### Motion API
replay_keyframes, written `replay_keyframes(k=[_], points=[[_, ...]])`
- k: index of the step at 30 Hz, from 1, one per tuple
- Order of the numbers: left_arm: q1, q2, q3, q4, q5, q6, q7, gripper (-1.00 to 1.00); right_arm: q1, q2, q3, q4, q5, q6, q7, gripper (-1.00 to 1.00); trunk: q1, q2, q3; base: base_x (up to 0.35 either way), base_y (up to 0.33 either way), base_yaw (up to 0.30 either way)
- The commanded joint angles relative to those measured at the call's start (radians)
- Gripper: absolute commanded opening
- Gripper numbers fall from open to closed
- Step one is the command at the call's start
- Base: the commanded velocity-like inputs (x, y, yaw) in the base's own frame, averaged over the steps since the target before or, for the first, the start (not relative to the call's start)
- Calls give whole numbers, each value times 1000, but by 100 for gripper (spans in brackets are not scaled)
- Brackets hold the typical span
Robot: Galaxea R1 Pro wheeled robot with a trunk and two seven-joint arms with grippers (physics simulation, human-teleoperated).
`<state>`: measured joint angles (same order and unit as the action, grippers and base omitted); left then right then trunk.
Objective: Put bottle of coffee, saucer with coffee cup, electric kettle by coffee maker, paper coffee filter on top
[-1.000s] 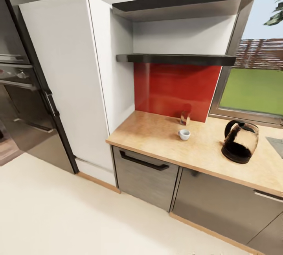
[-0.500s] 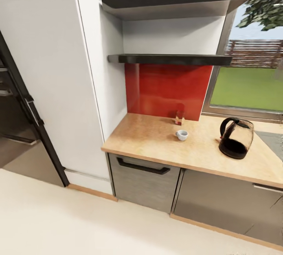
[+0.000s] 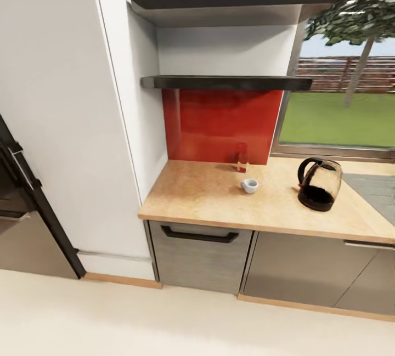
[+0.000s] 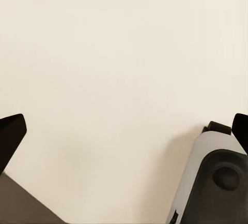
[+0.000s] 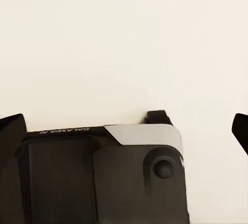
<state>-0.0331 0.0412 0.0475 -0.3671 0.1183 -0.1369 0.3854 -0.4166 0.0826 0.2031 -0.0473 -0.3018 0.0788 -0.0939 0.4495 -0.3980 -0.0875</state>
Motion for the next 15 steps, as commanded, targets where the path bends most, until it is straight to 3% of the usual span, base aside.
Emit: replay_keyframes(k=[1,9,15], points=[[-1,0,-1,1,11,-6,0,100,-1,0,9,-2,-8,6,-6,100,1,-2,-2,0,337,-265],[-1,-1,-1,1,11,-6,0,100,-1,0,9,-2,-9,6,-6,100,1,-2,-2,0,282,-265],[-1,-1,-1,1,11,-6,0,100,-1,-1,7,-2,-10,6,-6,100,1,-2,-2,0,52,-265]])
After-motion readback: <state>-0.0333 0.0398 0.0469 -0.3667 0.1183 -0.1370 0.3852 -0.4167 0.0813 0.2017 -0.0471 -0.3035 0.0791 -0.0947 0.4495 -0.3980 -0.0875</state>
